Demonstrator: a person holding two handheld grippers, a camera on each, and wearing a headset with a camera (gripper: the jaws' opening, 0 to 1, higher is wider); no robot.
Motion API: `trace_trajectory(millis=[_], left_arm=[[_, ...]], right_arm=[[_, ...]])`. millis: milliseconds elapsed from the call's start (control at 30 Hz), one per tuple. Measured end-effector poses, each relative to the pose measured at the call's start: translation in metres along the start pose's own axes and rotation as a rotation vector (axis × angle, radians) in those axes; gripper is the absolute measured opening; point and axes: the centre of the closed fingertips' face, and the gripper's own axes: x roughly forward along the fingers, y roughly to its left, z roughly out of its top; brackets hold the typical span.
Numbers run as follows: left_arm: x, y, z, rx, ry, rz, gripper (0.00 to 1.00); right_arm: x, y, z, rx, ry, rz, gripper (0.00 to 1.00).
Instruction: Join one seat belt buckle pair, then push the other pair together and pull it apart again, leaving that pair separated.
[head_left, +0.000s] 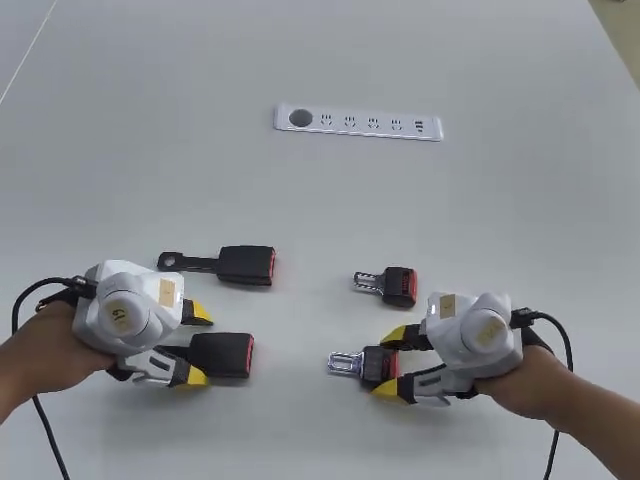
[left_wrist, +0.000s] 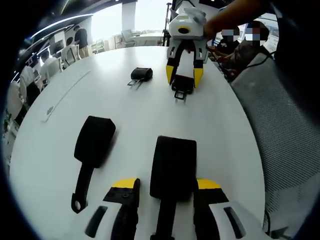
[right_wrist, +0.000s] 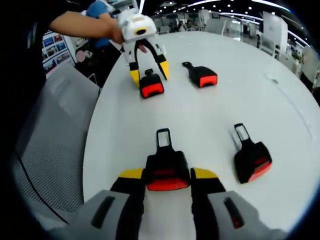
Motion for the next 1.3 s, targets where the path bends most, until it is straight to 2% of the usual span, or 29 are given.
trace_trajectory(millis=[133,233,367,800,1300], left_arm=[[0.002,0.002,-0.003,0.054,0.007,-0.013,0.41],[0.004,0.0,-0.005,0.072,0.015,-0.038,0.33],[0.008,0.002,-0.008,0.102,0.028,-0.05,0.33],[0.009,0.003,-0.008,0.108,0.05,-0.053,0.33],[0.005,0.002,-0.005,0.116,0.064,-0.051,0.33]], right_arm=[[0.001,0.0,0.001,-0.016,0.015,0.004,0.36],[0.001,0.0,0.001,-0.028,0.027,0.012,0.35],[0.001,0.0,0.0,-0.045,0.054,0.019,0.35],[0.004,0.0,0.003,-0.085,0.095,0.026,0.34],[0.017,0.002,0.019,-0.119,0.09,0.028,0.33]])
